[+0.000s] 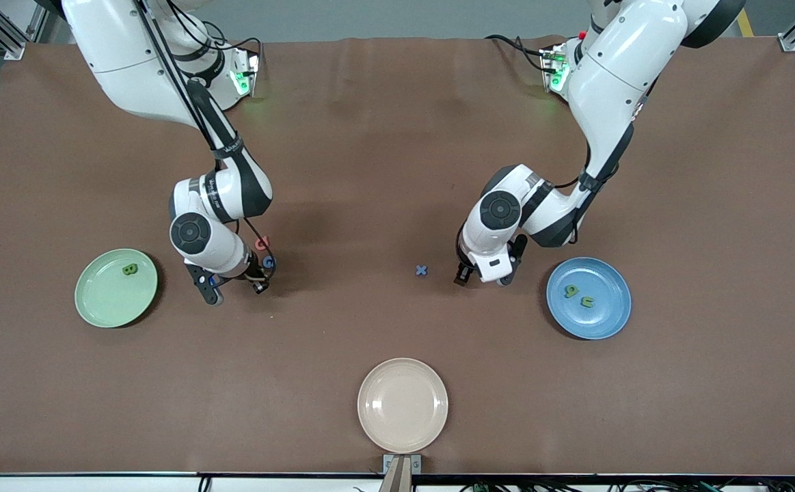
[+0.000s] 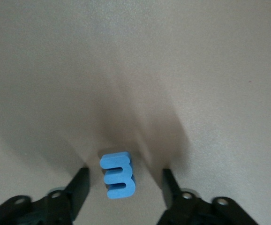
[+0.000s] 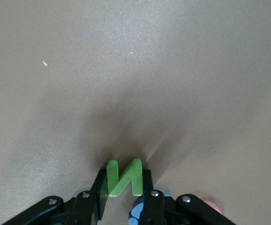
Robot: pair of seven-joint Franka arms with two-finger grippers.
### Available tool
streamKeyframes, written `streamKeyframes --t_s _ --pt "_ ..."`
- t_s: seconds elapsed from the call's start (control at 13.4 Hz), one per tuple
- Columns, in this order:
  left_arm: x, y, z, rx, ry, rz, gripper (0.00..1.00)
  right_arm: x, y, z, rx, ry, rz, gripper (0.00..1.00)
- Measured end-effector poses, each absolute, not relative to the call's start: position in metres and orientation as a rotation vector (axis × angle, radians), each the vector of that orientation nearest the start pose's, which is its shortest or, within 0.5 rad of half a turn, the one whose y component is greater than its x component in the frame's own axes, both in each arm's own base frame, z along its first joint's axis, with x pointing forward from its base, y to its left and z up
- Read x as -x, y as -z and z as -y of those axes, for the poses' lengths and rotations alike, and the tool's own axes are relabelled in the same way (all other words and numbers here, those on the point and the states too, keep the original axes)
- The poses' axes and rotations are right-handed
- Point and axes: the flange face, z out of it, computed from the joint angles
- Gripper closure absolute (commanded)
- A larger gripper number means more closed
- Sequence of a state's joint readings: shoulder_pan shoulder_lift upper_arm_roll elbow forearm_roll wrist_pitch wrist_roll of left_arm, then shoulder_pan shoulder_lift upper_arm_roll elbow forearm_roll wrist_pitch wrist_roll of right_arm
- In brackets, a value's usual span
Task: Sort upper and lower case letters into plates
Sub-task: 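Place N on the green plate while the left gripper moves m onto blue plate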
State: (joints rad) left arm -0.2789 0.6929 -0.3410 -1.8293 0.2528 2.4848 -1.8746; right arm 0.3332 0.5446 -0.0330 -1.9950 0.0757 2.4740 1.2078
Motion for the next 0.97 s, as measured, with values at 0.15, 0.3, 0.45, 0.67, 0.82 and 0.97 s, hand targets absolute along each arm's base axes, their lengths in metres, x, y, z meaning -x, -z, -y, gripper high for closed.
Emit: streamKeyframes --t_s 0.15,0.3,0.45,0.67,0.82,0.97 --pt "-0.533 -0.175 0.365 2.686 -0.076 1.702 0.90 -0.574 -0.180 -0.178 2.859 -0.140 -1.428 0.82" --pt "-0.537 -0.177 0.363 2.686 -0.067 1.708 0.99 -0.581 -0.197 -0.169 2.940 -0.200 -1.353 0.82" --pt "-0.546 -0.183 0.359 2.706 -0.021 1.697 0.99 -0.596 -0.229 -0.141 3.000 -0.221 -1.199 0.82" --pt "-0.583 -0.219 0.344 2.787 0.107 1.669 1.00 -0.610 -0.268 -0.071 3.091 -0.202 -0.886 0.82" --pt "-0.615 -0.248 0.317 2.844 0.175 1.594 1.00 -0.613 -0.272 -0.023 3.178 -0.193 -0.686 0.82" --pt "-0.640 -0.265 0.282 2.884 0.200 1.442 1.00 -0.611 -0.266 0.020 3.222 -0.213 -0.535 0.82"
